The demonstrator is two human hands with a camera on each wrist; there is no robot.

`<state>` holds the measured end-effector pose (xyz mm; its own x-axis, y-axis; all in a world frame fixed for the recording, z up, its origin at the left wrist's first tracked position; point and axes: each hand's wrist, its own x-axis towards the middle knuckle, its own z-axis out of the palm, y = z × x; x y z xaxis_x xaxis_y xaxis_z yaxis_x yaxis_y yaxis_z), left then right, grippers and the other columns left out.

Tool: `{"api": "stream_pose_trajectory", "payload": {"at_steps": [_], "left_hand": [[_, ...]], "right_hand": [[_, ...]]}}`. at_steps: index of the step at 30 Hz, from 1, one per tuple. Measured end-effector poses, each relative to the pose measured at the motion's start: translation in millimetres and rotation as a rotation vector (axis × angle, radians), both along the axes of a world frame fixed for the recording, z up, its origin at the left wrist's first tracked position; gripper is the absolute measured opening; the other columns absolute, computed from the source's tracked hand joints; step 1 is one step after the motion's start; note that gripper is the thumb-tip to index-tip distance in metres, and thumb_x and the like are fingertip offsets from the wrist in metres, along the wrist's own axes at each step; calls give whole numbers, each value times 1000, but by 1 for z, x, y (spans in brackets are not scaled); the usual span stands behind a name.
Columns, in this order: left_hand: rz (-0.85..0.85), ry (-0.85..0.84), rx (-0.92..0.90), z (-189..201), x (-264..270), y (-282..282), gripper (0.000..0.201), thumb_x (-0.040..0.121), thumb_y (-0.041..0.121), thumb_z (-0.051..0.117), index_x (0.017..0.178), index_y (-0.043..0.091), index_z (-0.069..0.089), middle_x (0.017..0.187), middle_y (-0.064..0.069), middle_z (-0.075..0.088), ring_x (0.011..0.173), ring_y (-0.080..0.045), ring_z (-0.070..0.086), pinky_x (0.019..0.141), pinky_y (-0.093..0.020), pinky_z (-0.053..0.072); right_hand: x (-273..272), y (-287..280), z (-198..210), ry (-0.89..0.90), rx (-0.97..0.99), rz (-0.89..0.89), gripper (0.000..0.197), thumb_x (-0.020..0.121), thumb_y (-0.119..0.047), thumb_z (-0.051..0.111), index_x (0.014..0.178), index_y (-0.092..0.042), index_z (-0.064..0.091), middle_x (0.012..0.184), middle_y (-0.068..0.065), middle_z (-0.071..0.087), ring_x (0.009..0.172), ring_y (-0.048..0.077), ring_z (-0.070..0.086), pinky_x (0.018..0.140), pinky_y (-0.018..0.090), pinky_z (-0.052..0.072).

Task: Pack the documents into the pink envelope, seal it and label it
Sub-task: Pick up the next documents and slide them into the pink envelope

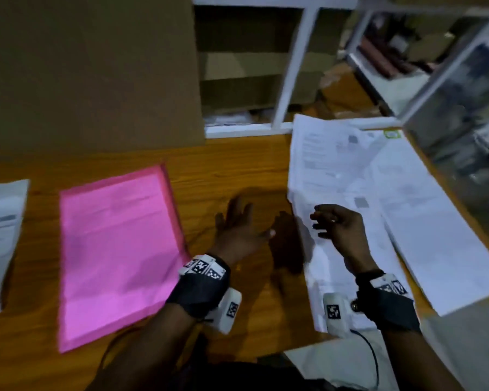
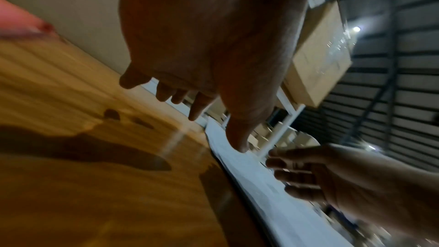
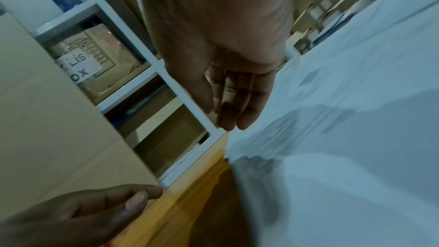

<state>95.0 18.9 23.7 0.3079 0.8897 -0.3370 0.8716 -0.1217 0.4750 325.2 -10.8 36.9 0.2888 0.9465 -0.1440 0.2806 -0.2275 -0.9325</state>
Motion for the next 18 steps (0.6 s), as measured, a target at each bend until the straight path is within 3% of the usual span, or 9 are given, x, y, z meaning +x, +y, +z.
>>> {"api": "stream_pose_trajectory", "payload": {"at_steps": [3,7,10,13,15,16,18], "left_hand": [[-114,62,3,-9,45,-12,90,89,64,47,153,13,9,161,-9,-19,148,-30,-15,119,-52,3],[-87,60,-8,-20,89,-19,91,88,61,51,152,14,7,160,-7,-20,147,-31,-18,116,-60,0],[-34,55,-31,-24,110,-26,91,91,59,48,154,21,-5,158,-5,-28,146,-30,-24,115,-63,-5],[74,6,-45,-23,126,-27,90,90,60,48,154,17,2,159,-3,-27,145,-27,-27,114,-62,-7],[173,-58,-59,-25,134,-27,88,89,57,54,153,16,10,162,-3,-17,147,-27,-21,116,-60,-6],[218,-108,-44,-26,136,-26,84,88,54,59,151,17,17,163,-5,-4,149,-28,-12,117,-60,0],[290,-244,10,-24,140,-27,70,86,42,67,140,19,30,151,-9,33,143,-31,25,113,-56,25]], "right_hand": [[44,-21,-6,-183,-9,-78,13,93,-15,62,101,-14,73,89,6,75,81,22,72,74,46,59],[93,-36,-15,-510,-58,-64,16,88,-25,70,102,-17,73,94,4,76,87,18,70,77,34,53],[116,-42,-24,-562,-118,24,23,87,-25,71,109,-19,72,106,4,74,101,22,68,83,35,51],[128,-47,-33,-552,-124,93,27,88,-25,69,113,-15,71,114,6,72,105,25,66,85,33,49],[133,-49,-36,-521,-104,125,30,87,-26,69,114,-14,71,118,5,70,105,23,66,85,31,49],[136,-50,-37,-499,-99,141,30,87,-26,70,115,-14,70,118,4,69,105,22,66,85,29,48],[140,-49,-35,-472,-92,165,30,86,-26,70,114,-14,71,118,3,69,105,21,65,83,28,47]]}}
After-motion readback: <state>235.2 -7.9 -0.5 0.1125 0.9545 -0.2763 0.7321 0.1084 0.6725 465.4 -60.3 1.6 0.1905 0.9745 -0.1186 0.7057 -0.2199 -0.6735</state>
